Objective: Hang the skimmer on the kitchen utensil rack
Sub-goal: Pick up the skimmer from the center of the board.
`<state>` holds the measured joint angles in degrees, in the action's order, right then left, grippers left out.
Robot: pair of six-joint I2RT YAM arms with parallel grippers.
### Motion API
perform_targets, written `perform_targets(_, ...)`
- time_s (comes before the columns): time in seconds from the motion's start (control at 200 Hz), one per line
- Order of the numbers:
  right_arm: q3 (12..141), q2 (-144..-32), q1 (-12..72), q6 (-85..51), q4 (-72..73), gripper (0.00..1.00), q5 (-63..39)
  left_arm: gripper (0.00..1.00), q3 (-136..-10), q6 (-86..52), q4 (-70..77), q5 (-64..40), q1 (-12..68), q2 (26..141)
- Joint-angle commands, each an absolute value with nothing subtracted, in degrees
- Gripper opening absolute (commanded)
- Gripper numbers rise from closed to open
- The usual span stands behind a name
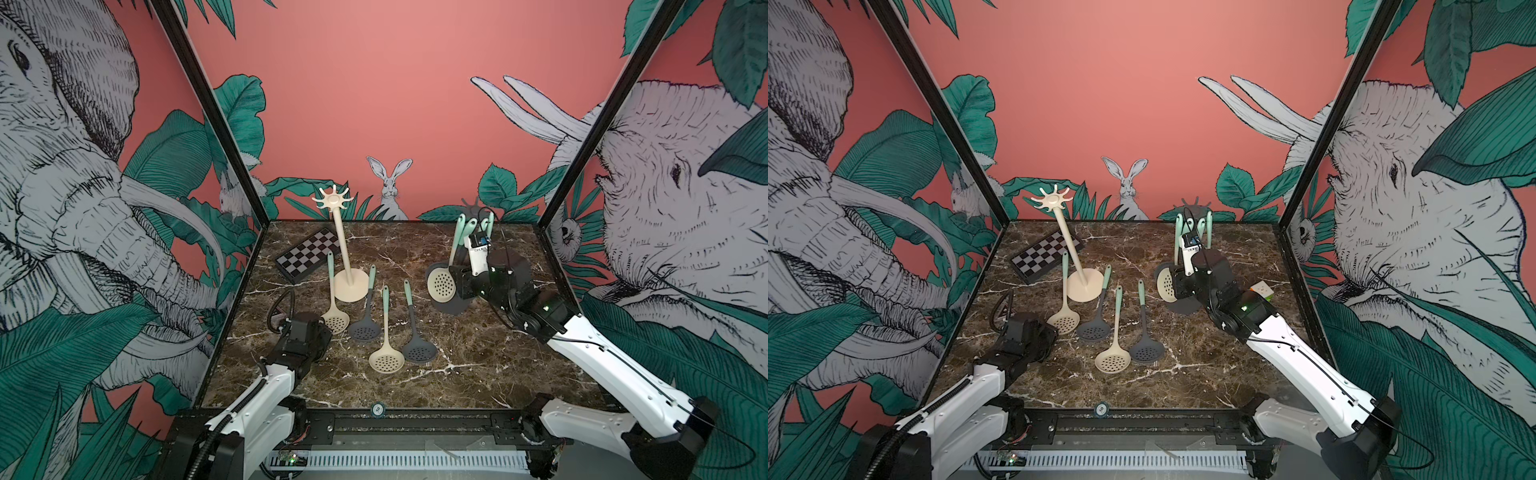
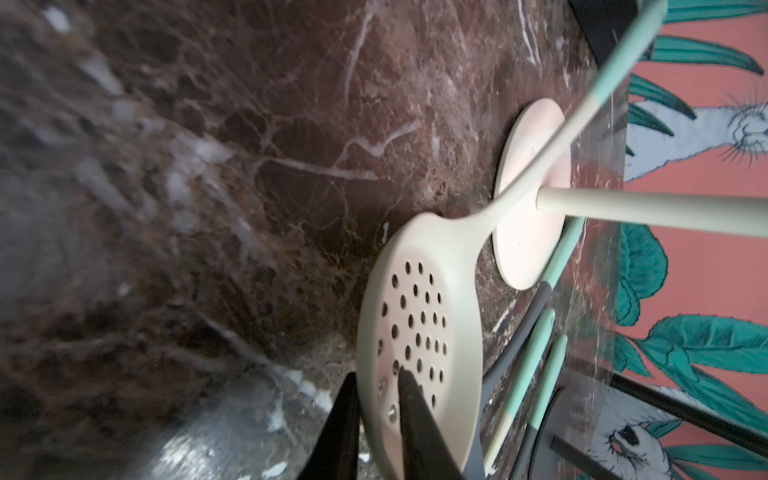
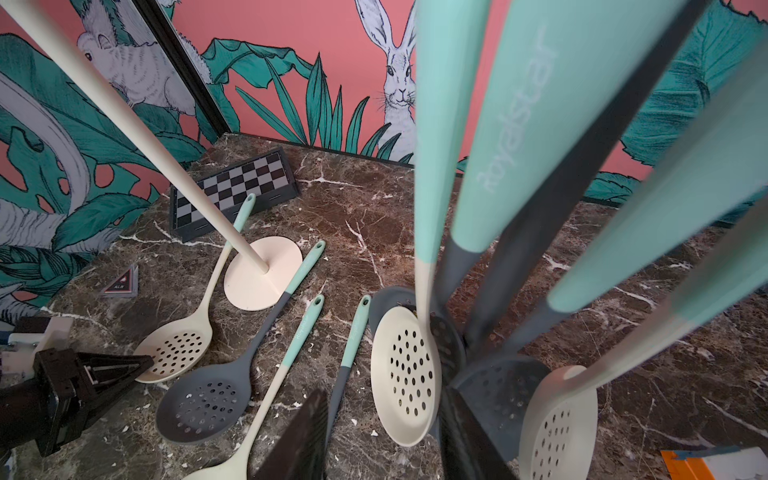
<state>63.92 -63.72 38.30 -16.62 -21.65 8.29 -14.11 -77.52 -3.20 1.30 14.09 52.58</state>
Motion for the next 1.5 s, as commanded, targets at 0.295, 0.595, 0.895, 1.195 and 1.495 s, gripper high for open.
perform_targets(0.295,64.3,-64.0,38.3,-18.2,-19.8,0.43,7.8,0.0,-14.6,-81.4,-13.0,7.5,13.1,40.5)
perform_targets(0.595,65.0,-62.0,38.3,-18.5,-18.4,0.43,4.1,0.0,-15.2,-82.6,-20.4,11.4,13.1,25.2)
perform_targets(0.895,66.8,-57.1,38.4,-17.1,-12.6,0.43,-4.1,0.0,-24.1,-69.1,-25.9,19.6,13.0,12.1)
perform_targets(1.195,69.8,-64.7,40.9,-16.1,4.4,0.44,-19.7,0.0,-33.0,-54.2,-19.4,18.4,13.0,9.8)
perform_targets(1.495,84.4,-83.6,51.1,-16.0,17.1,0.46,-23.3,0.0,-33.5,-55.2,-13.3,8.1,13.0,13.7)
